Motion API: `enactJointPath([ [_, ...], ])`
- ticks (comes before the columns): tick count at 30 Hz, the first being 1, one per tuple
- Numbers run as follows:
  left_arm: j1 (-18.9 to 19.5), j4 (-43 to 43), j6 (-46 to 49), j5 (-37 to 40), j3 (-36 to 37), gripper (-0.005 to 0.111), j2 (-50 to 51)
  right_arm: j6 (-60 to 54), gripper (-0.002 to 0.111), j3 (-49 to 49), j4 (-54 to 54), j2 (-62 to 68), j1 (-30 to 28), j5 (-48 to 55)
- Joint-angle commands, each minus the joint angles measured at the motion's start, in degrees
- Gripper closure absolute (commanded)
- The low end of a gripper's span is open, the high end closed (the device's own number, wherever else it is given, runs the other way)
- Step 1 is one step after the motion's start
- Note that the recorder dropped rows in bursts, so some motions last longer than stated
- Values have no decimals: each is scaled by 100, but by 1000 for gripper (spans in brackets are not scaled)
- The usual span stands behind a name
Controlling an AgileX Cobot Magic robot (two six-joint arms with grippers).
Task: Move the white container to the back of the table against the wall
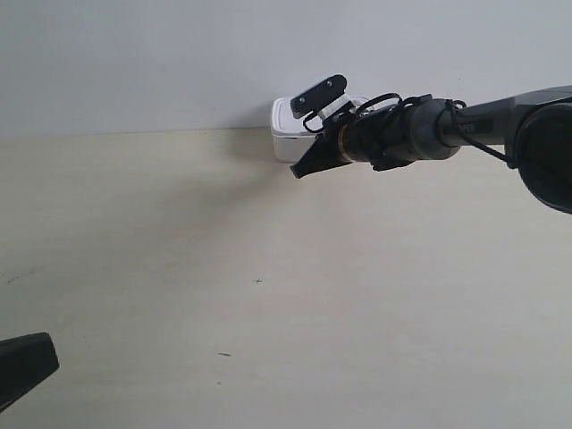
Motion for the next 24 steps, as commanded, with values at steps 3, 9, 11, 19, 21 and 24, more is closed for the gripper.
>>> enactJointPath([
  [3, -26, -87, -97, -198, 30, 107, -374, 28, 108, -37, -19, -15, -25, 111],
  [9, -26, -87, -97, -153, 30, 107, -554, 28, 108, -37, -19, -15, -25, 111],
  [11, -26, -64, -97, -88, 30, 107, -563, 28, 108, -37, 23, -15, -25, 100],
  [19, -26, -26, -97, 138, 43, 107, -563, 14, 108, 147, 140, -62, -25, -183],
  [21, -26, -26, -97, 215, 43, 107, -563, 25, 108, 249, 140, -122, -25, -250],
  [24, -26, -26, -97, 343, 43, 107, -563, 25, 108, 498, 230, -325, -25, -262],
])
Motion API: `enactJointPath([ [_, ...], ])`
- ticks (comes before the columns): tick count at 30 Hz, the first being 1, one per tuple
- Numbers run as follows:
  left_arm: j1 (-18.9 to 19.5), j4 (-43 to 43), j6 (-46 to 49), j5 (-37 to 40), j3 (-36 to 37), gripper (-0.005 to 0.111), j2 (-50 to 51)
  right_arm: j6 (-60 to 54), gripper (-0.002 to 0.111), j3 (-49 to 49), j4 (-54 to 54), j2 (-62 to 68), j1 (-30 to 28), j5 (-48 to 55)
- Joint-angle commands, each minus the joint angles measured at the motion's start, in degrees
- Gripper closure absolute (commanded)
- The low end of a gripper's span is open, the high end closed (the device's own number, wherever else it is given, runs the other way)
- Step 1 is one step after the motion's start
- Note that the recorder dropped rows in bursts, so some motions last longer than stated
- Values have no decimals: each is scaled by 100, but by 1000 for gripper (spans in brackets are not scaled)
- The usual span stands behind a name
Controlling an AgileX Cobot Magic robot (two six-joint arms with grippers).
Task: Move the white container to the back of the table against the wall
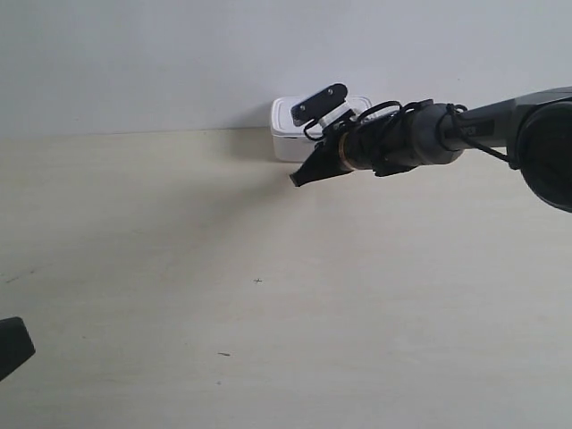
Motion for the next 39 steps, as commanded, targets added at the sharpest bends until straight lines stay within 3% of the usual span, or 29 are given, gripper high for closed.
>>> enactJointPath([
  [1, -26, -6, -35, 256, 30, 107, -33, 25, 108, 366, 88, -379, -25, -80],
  [16, -26, -290, -35, 413, 344, 107, -33, 545, 108, 1428, 115, -1535, -25, 34],
  [33, -26, -477, -118, 151, 424, 107, -1066, 638, 108, 725, 111, -750, -25, 415],
  [39, -26, -477, -125, -320, 424, 107, -1580, 627, 108, 452, 56, -473, -25, 666],
])
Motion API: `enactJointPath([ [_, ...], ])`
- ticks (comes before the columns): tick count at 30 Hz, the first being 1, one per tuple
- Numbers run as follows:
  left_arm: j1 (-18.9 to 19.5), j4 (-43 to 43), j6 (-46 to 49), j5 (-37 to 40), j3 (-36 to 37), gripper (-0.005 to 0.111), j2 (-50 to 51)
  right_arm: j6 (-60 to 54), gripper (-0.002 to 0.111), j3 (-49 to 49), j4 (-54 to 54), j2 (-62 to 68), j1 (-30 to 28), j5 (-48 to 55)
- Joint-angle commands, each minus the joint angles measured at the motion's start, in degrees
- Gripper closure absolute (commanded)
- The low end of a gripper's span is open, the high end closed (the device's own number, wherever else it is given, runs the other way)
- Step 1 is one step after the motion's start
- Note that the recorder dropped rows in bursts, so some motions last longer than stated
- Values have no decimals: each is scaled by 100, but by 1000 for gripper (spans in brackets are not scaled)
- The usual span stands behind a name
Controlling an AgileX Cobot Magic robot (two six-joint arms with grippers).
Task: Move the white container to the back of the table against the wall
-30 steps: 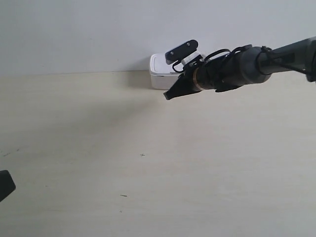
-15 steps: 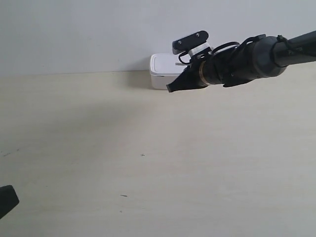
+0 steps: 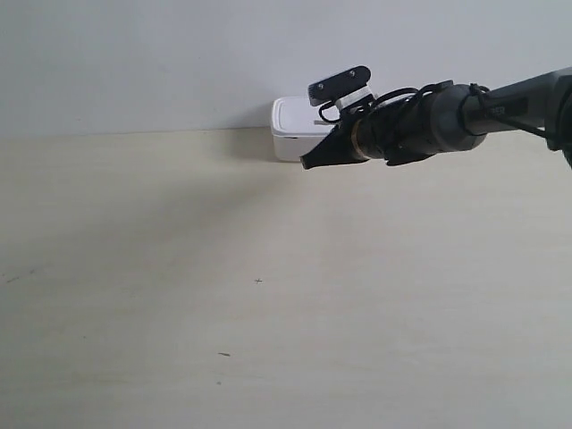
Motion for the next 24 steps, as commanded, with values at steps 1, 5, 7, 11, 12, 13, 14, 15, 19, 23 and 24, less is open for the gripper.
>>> enactJointPath([
  [1, -26, -38, -36, -383, 27, 107, -385, 3, 108, -205, -60, 169, -25, 146],
  [5, -26, -38, -107, -624, 27, 107, -654, 3, 108, -357, -60, 257, -25, 156],
  [7, -26, -38, -209, -791, 27, 107, -654, 3, 108, -420, -60, 300, -25, 156],
  [11, -26, -38, -209, -1148, 27, 107, -654, 3, 108, -503, -41, 372, -25, 226],
  [12, -26, -38, -209, -1216, 27, 107, -654, 3, 108, -527, -41, 400, -25, 280],
  [13, -26, -70, -222, -1250, 27, 107, -654, 3, 108, -541, -41, 414, -25, 316],
  [14, -26, -68, -236, -1288, 27, 107, -654, 3, 108, -567, -41, 443, -25, 344],
  [15, -26, -68, -251, -1318, 27, 107, -654, 3, 108, -566, -41, 454, -25, 384],
  [19, -26, -68, -249, -1386, 27, 107, -654, 3, 108, -566, -55, 477, -25, 391],
  [23, -26, -81, -290, -1387, 27, 107, -654, 3, 108, -566, -110, 477, -25, 489],
  [24, -26, -81, -325, -1387, 27, 107, -654, 3, 108, -566, -163, 477, -25, 546],
])
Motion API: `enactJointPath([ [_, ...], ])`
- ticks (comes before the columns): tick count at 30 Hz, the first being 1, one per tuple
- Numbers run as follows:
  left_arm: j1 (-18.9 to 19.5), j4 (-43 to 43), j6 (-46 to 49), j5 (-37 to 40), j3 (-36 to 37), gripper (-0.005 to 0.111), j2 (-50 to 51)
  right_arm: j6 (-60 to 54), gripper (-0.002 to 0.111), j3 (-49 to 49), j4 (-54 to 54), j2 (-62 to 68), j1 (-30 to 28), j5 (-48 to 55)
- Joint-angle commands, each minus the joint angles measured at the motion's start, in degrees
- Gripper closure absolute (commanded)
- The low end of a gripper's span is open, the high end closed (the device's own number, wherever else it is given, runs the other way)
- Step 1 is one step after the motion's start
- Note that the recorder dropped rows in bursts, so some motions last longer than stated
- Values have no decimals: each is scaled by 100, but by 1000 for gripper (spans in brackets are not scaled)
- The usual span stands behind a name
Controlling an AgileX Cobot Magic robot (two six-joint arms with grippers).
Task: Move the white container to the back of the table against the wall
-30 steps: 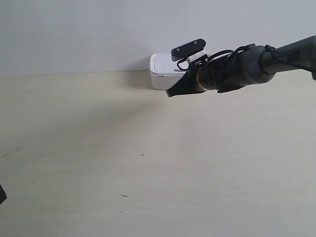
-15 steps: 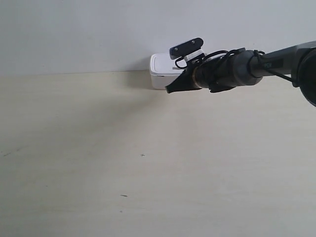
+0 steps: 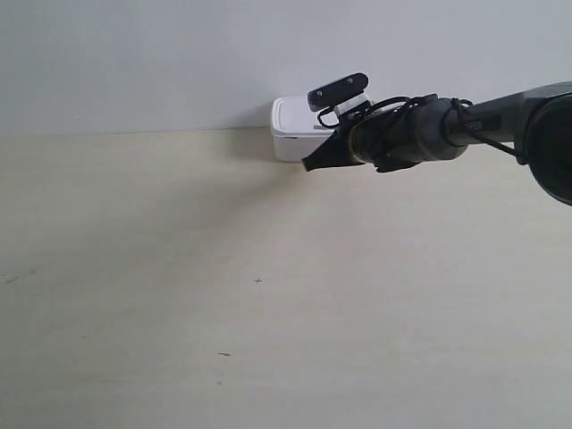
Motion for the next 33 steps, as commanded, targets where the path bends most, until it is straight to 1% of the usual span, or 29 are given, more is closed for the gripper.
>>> enactJointPath([
  [1, -26, -58, -148, -59, 5, 107, -31, 3, 108, -42, -177, -12, -25, 201],
  [10, -26, -103, -261, -209, 5, 107, -31, -97, 108, -116, -133, 1, -25, 204],
  [14, -26, -184, -274, -283, 5, 107, -31, -97, 108, -130, -153, 20, -25, 436],
  [26, -26, -208, -274, -533, 5, 107, -31, -97, 108, -177, 0, 79, -25, 437],
  [33, -26, -168, -250, -410, 5, 107, -31, -64, 108, -7, 362, -413, -25, 511],
])
